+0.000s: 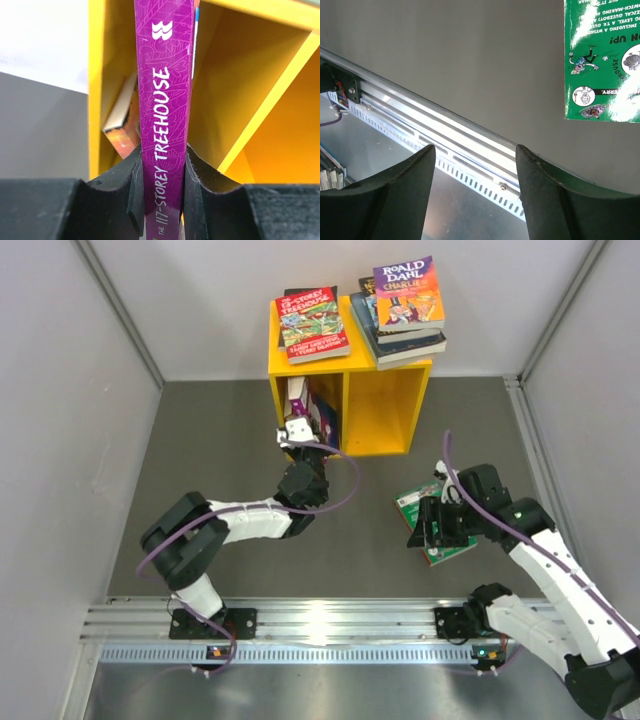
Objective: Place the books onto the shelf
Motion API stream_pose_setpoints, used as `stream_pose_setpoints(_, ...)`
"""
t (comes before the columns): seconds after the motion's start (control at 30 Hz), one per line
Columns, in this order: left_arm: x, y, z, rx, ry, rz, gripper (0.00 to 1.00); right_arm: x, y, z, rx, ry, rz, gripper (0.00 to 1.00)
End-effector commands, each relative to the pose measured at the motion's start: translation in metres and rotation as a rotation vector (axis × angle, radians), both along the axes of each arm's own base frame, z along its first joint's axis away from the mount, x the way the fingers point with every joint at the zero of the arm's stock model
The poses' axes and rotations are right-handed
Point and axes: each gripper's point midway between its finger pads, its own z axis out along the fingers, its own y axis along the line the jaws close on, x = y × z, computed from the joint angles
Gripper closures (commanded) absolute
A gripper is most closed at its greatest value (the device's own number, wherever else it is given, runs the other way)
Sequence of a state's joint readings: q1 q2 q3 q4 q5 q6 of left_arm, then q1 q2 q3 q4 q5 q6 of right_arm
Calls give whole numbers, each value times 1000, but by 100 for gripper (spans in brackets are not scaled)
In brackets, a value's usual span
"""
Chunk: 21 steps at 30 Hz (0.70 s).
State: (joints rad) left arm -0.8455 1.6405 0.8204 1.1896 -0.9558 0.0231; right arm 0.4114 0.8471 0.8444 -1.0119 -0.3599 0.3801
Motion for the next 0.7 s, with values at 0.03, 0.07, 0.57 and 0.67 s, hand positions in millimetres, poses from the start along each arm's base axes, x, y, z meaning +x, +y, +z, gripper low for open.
stream_pose_setpoints(0.03, 3, 13, 65, -350, -287, 54, 100, -4, -2, 0, -12, -28, 26, 36)
stream_pose_setpoints(0.07, 5, 12, 63, -367, -296, 59, 100, -5, -2, -1, -12, -27, 27, 36)
stream_pose_setpoints(0.57, 54, -19, 57, -521, -372, 8, 100, -11, 2, -1, -24, -48, 88, 36)
stream_pose_setpoints(0.67, 44, -20, 85, -517, -425, -59, 100, -11, 2, -1, -30, -50, 97, 36)
